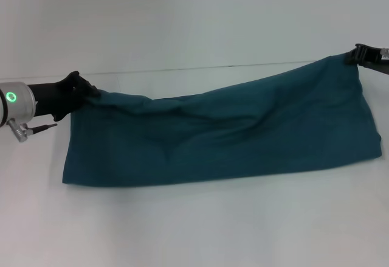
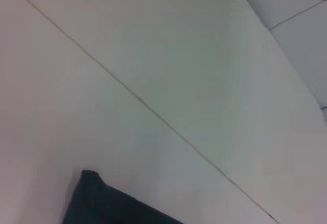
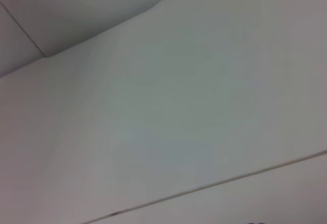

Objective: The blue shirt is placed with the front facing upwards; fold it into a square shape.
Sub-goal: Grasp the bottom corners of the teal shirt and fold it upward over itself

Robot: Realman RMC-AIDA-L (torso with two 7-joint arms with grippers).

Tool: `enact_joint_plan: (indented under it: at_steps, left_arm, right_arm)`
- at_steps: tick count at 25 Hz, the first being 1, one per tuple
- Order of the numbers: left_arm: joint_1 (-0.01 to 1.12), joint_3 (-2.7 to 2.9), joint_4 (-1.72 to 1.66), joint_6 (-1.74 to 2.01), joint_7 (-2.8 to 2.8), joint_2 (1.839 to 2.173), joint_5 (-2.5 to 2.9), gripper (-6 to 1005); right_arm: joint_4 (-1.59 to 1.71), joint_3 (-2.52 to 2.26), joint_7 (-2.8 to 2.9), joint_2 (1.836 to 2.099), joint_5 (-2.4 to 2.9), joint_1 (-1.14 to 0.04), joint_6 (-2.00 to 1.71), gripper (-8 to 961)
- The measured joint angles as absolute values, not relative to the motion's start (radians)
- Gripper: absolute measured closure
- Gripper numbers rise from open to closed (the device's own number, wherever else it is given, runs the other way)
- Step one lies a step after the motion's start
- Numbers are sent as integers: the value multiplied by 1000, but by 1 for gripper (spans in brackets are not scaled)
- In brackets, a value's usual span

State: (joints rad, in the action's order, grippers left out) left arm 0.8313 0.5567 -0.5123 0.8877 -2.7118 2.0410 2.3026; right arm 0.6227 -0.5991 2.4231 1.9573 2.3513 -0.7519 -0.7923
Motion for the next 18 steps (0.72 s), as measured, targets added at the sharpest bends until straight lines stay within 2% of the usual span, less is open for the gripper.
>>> enact_joint_plan:
  at_steps: [11,14,18]
  left_arm:
    - [803,555,-513,882,-2604,2044,2181,813]
    - [792,555,-513,882,-2594,2042,2152,799]
    - [782,557,-514,890,-2598,2039,2145,560]
  right_arm:
    - [602,-598,2437,1942,2350,-739,-809,922]
    - [604,-597,2437,1936,2350,-738,-811,714]
    - [606,-596,2439,1918,2350,-735,-818,637]
